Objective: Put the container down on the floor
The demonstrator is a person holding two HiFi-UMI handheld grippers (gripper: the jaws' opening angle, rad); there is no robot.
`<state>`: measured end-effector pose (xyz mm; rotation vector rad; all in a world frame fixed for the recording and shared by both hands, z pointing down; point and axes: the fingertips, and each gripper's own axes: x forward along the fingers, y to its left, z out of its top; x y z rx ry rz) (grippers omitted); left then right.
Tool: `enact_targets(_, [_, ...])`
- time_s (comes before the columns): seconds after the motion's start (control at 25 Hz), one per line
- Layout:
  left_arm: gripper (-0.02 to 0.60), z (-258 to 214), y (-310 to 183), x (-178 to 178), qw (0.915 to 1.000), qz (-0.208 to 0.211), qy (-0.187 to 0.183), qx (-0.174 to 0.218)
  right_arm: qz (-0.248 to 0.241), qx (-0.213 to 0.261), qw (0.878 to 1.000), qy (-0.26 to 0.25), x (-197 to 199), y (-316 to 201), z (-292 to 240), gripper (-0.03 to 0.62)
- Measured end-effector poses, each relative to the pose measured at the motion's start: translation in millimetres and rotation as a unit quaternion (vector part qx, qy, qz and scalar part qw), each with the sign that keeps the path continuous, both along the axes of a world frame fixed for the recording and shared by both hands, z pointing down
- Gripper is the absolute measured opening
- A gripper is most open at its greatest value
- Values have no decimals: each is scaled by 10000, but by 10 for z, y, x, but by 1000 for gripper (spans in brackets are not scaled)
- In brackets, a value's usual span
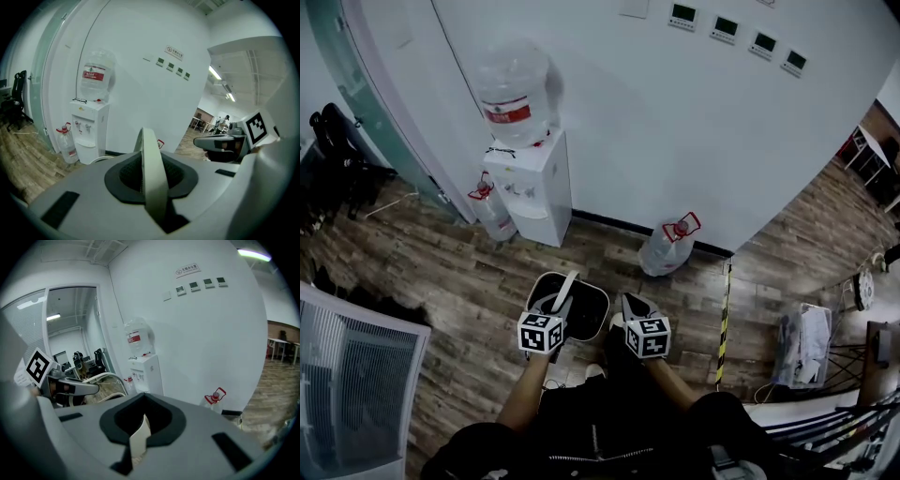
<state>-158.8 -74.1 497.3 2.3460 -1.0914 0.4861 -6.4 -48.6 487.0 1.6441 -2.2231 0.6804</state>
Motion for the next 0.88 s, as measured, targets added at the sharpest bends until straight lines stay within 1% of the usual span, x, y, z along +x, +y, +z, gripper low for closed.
enact_targets(0.36, [67, 26, -387, 87, 9999, -52, -102, -15, -142, -16, 9998, -146, -5, -495, 59, 11])
enact_targets(0.64, [67, 29, -813, 245, 9997, -158, -171, -52, -275, 11, 9994, -220, 155, -1006, 50, 11])
enact_targets(0.88, [67, -11, -1224, 449, 9992, -295, -246, -54, -449, 63, 9986, -289, 347, -1474, -25, 11])
